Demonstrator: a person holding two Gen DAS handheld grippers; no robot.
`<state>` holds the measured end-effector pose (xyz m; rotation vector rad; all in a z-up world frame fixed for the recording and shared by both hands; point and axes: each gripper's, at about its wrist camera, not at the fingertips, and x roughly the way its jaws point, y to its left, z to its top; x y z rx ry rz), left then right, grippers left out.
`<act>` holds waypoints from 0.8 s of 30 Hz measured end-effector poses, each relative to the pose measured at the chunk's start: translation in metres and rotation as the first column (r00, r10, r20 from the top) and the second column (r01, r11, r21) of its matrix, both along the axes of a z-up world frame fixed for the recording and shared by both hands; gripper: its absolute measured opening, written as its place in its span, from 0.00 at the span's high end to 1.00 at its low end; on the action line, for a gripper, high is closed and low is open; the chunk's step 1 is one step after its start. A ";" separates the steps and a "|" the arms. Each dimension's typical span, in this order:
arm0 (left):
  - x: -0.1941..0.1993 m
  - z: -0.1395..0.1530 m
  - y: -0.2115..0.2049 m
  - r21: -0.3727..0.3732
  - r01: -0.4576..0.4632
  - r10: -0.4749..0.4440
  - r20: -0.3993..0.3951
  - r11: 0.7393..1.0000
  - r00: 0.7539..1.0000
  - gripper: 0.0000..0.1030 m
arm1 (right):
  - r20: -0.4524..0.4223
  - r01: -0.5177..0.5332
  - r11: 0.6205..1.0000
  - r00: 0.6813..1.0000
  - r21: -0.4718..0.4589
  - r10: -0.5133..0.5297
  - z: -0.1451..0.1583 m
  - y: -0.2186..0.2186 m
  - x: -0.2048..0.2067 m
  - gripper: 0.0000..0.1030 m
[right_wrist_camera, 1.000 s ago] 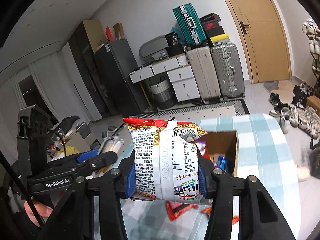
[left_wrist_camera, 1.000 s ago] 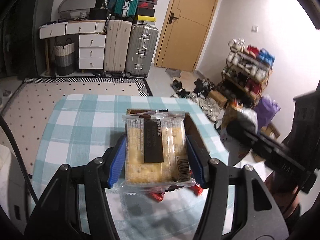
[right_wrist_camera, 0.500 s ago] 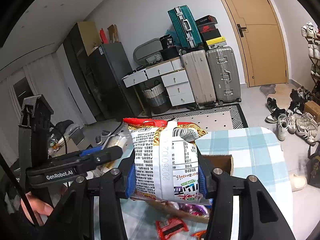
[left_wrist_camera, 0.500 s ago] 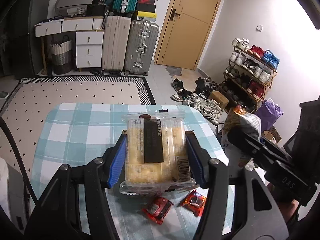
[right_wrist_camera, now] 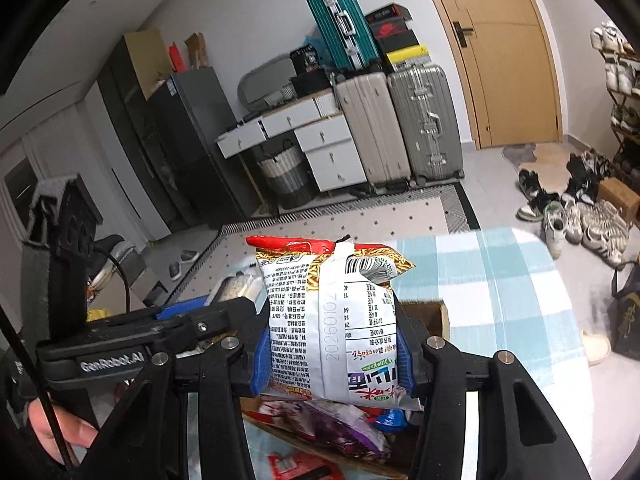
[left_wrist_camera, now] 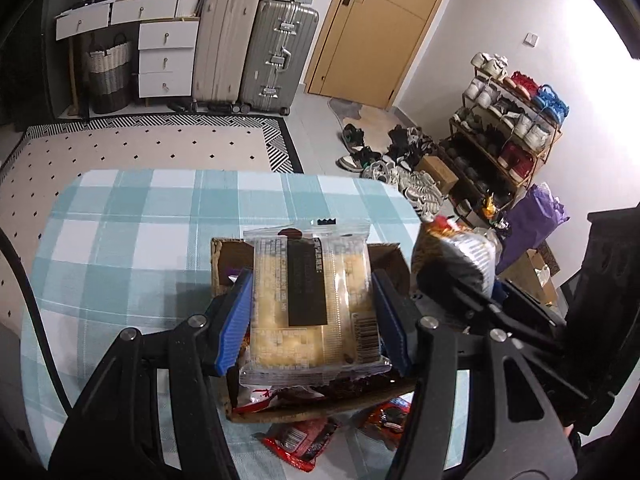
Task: Organize snacks
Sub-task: 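Carry the cracker pack and chip bag over the box with both grippers, then open both grippers to drop the cracker pack and chip bag into the box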
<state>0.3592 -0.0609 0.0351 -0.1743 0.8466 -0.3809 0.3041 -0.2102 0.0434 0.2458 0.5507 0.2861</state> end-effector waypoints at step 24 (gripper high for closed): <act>-0.014 -0.032 0.018 -0.003 -0.024 0.024 -0.003 1.000 1.000 0.22 | 0.076 0.026 1.000 0.997 -0.002 -0.026 -0.013 -0.026 -0.031 0.22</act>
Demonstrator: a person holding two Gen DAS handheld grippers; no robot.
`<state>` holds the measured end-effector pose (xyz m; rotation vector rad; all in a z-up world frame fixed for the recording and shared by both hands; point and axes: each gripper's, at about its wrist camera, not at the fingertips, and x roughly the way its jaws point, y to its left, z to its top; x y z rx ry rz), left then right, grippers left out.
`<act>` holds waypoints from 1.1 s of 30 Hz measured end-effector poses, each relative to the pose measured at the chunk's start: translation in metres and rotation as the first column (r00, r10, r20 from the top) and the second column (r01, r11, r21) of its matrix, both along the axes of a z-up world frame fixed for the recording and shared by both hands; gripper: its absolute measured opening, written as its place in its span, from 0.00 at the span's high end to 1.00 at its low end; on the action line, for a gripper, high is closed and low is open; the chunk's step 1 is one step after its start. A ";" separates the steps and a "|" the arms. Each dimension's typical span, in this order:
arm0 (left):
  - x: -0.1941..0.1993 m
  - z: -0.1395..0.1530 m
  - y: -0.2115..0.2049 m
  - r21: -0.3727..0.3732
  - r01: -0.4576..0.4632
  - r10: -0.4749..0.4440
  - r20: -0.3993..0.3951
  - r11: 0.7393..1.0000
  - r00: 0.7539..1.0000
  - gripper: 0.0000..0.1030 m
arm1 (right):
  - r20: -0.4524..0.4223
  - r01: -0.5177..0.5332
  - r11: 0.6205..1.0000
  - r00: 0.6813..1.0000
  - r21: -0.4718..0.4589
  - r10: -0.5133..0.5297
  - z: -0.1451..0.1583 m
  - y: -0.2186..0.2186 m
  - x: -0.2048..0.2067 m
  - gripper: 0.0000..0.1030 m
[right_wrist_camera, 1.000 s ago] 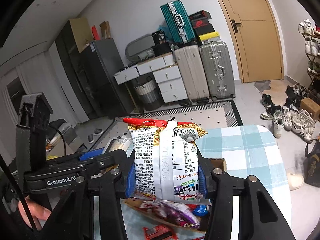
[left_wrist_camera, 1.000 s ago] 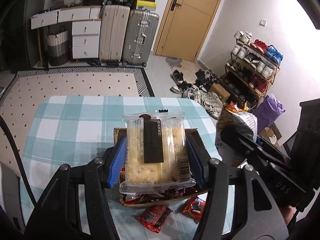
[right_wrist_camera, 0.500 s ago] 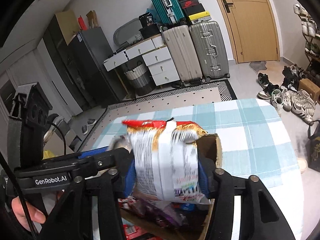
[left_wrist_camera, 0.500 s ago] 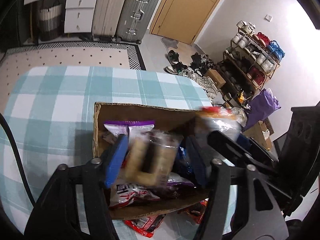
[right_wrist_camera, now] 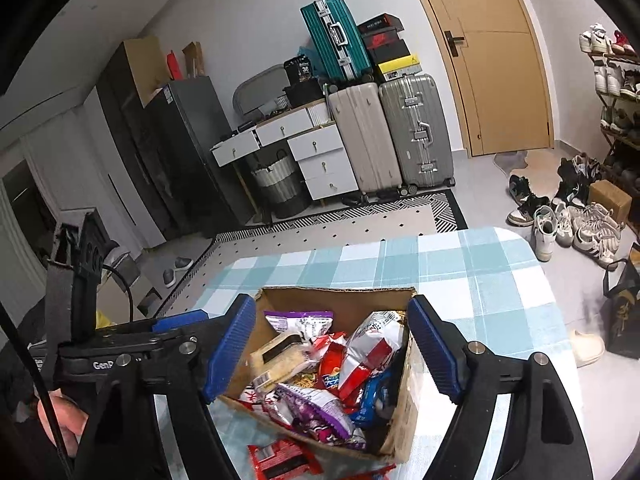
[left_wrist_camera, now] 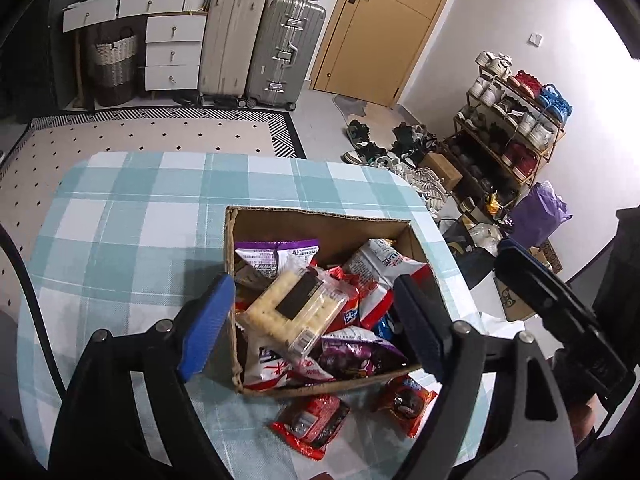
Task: Organize snacks
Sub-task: 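Open both grippers to drop the cracker pack and chip bag into the box, then move both grippers back toward the two red Oreo packs on the table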
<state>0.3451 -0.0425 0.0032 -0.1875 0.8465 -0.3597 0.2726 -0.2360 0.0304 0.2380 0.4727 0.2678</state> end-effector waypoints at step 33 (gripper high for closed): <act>-0.151 0.078 0.011 0.180 -0.172 0.111 0.305 0.969 0.946 0.02 | 0.149 -0.016 0.998 0.988 -0.068 0.026 0.046 0.013 -0.126 0.13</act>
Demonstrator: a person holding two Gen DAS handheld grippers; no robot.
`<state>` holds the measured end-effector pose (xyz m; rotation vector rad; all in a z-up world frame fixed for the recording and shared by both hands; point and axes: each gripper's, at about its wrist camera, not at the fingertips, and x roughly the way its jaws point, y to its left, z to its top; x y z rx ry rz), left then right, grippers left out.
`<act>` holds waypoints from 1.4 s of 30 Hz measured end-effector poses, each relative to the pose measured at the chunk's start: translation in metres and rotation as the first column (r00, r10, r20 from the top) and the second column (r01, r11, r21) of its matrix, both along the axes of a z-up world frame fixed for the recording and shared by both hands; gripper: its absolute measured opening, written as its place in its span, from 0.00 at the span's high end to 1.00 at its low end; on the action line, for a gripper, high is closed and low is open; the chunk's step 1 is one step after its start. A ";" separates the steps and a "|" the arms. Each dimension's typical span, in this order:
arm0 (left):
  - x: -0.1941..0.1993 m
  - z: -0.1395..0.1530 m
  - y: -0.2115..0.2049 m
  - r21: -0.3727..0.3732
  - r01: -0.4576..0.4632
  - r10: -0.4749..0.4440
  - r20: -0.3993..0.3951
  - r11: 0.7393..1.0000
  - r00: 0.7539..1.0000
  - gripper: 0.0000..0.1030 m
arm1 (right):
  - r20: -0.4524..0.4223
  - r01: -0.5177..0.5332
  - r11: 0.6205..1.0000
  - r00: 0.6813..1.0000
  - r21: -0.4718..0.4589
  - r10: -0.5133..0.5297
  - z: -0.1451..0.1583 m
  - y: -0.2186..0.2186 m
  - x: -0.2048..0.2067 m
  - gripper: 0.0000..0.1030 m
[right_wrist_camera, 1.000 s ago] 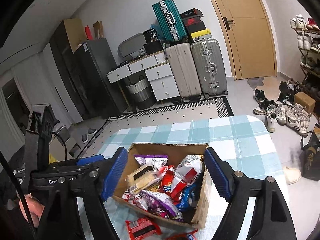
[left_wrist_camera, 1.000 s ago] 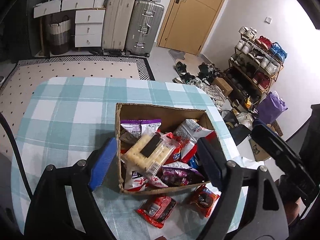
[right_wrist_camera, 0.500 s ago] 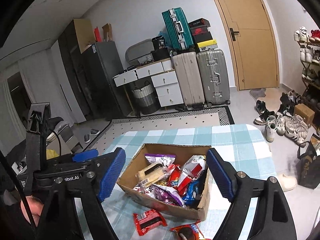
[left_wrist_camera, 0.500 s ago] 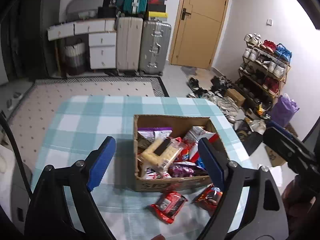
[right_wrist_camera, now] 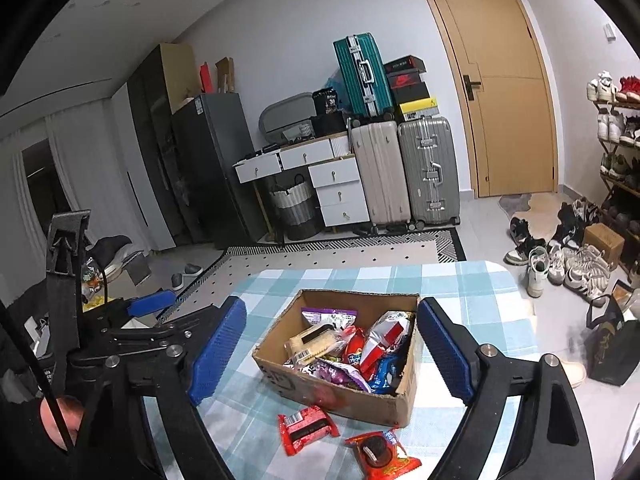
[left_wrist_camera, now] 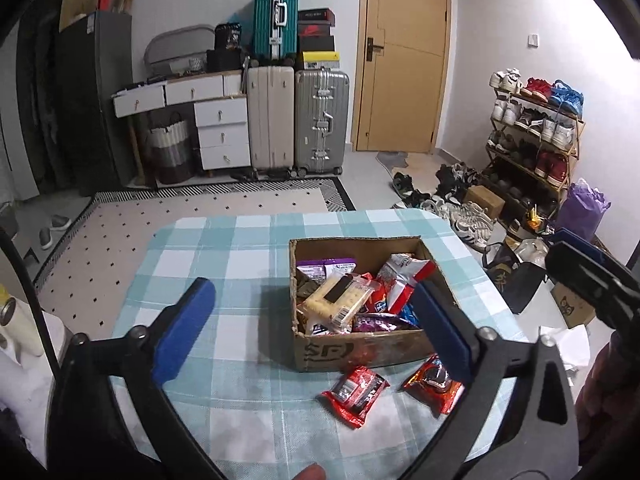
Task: Organize snacks
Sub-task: 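Move both grippers back toward the two red Oreo packs on the table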
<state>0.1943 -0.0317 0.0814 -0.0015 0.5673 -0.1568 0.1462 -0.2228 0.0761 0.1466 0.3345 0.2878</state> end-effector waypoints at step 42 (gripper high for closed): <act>-0.045 -0.148 0.007 -0.066 -0.023 0.009 -0.196 0.998 0.981 0.01 | -0.418 0.047 0.989 0.903 -0.137 -0.101 -0.207 -0.001 0.045 0.06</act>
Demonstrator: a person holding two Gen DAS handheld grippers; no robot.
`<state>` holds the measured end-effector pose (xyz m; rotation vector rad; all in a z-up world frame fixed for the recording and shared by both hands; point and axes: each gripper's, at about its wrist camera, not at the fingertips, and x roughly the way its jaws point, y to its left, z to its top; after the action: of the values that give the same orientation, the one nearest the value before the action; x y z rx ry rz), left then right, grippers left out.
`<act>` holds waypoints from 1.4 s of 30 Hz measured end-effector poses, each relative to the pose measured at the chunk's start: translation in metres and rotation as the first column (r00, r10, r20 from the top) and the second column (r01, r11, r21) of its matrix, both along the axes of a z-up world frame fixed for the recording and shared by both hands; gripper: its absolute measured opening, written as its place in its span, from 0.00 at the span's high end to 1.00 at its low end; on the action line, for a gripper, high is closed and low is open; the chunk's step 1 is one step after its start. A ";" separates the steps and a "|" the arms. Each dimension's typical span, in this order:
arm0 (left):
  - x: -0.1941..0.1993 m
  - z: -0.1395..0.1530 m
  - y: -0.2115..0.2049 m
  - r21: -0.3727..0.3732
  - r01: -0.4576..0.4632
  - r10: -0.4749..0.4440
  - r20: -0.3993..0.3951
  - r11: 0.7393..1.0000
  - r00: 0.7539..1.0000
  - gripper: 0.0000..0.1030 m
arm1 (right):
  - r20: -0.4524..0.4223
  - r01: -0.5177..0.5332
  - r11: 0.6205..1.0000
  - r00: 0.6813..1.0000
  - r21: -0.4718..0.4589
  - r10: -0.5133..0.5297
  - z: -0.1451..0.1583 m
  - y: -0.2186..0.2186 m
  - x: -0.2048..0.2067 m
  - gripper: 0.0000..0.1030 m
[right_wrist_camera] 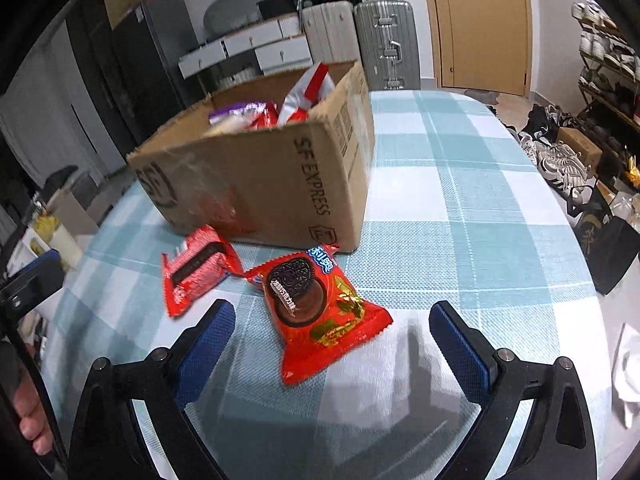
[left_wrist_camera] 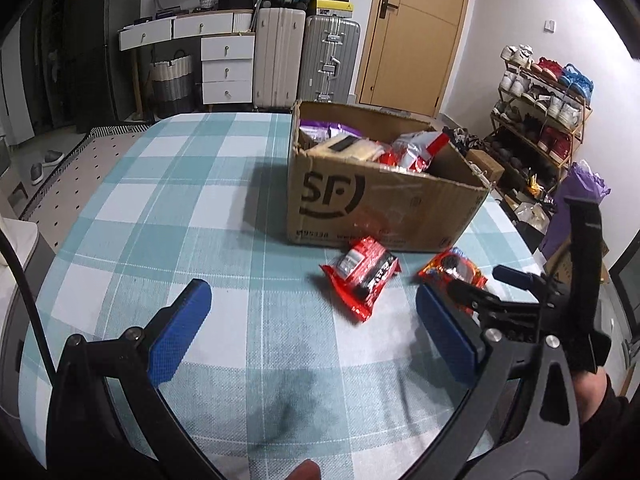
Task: Organize snacks
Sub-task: 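Move both grippers back toward the two red Oreo packs on the table, then close the right gripper on the red Oreo pack with blue label, then lower the left gripper onto the red Oreo bar pack and close it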
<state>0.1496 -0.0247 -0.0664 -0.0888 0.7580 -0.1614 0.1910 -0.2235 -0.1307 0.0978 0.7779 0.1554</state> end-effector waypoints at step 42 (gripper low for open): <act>0.009 -0.029 0.002 0.009 0.001 0.000 -0.098 1.000 0.995 0.01 | 0.061 -0.019 1.000 0.998 0.001 0.019 0.011 0.007 -0.007 0.54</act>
<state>0.1588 -0.0230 -0.0952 -0.0880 0.8564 -0.1550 0.1838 -0.2168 -0.1194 0.0866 0.7183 0.1758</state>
